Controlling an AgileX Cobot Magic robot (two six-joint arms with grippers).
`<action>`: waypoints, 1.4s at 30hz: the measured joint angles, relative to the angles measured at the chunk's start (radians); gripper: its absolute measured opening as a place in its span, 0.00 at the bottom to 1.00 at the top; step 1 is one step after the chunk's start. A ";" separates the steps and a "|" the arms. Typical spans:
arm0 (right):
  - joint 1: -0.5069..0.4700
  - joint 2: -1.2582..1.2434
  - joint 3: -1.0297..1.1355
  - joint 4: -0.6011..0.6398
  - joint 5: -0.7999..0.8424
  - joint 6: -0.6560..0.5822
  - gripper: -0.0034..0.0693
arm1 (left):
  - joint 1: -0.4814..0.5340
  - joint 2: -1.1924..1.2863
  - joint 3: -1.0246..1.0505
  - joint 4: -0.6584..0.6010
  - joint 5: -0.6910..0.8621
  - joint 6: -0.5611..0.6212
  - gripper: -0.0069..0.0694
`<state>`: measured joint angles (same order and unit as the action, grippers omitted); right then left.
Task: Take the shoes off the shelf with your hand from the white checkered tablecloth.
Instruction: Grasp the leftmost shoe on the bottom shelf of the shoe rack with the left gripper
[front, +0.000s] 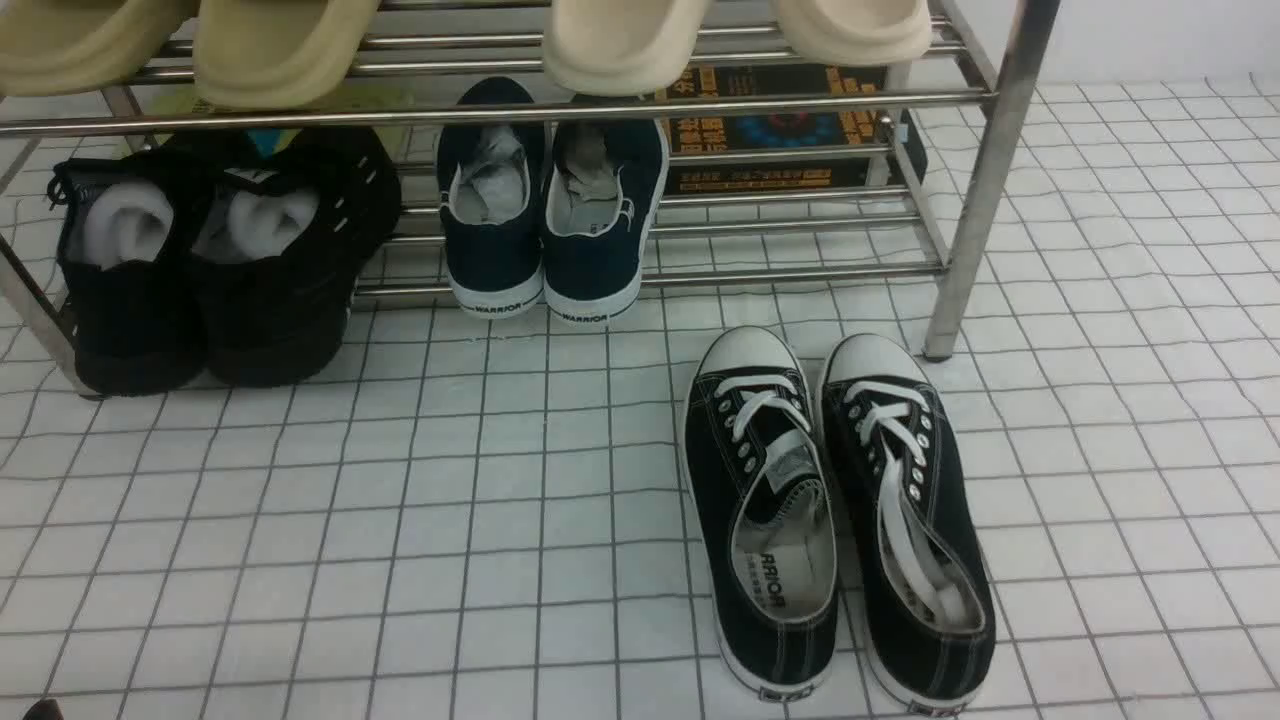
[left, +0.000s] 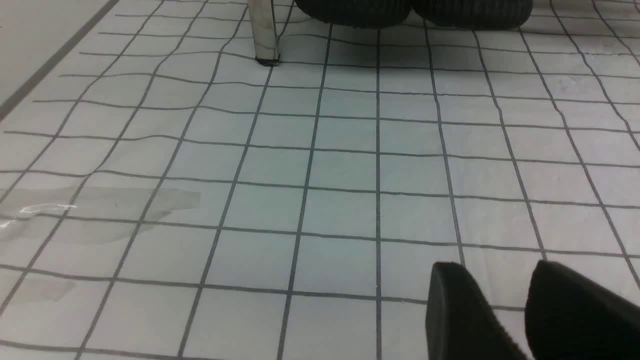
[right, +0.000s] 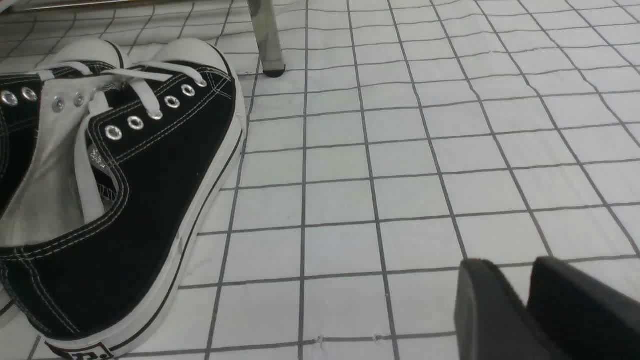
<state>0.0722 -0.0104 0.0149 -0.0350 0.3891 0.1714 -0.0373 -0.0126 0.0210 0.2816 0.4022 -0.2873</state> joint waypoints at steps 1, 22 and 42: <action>0.000 0.000 0.000 0.000 0.001 0.000 0.26 | 0.000 0.000 0.000 0.000 0.000 0.000 0.41; 0.000 0.000 0.000 -0.001 0.001 0.000 0.30 | 0.000 0.000 0.000 0.000 0.000 0.000 0.41; 0.000 0.000 0.000 -0.001 0.001 0.000 0.34 | 0.000 0.000 0.006 -0.267 -0.107 -0.477 0.41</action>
<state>0.0722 -0.0104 0.0149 -0.0359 0.3900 0.1714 -0.0373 -0.0126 0.0274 0.0148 0.2947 -0.7646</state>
